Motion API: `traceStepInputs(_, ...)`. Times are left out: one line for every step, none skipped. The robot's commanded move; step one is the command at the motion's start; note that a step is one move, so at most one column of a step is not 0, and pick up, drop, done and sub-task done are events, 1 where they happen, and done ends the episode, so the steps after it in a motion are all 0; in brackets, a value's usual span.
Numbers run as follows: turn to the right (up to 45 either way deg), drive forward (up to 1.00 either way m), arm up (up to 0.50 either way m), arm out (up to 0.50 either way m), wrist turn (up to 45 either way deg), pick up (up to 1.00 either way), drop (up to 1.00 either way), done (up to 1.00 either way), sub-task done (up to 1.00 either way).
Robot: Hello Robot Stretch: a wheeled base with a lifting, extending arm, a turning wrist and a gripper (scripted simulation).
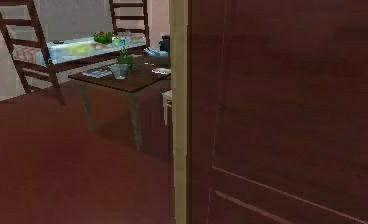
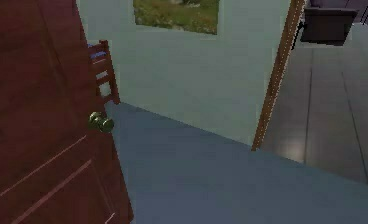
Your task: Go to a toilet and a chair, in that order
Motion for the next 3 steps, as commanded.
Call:
traceStepInputs(0.0, 0.30, 0.00, 0.00, 0.0, 0.00, 0.00, 0.00, 0.00)
traceStepInputs(-45.0, 0.00, 0.00, 0.00, 0.0, 0.00, 0.00, 0.00, 0.00)
traceStepInputs(-21.0, 0.00, 0.00, 0.00, 0.0, 0.00, 0.00, 0.00, 0.00)
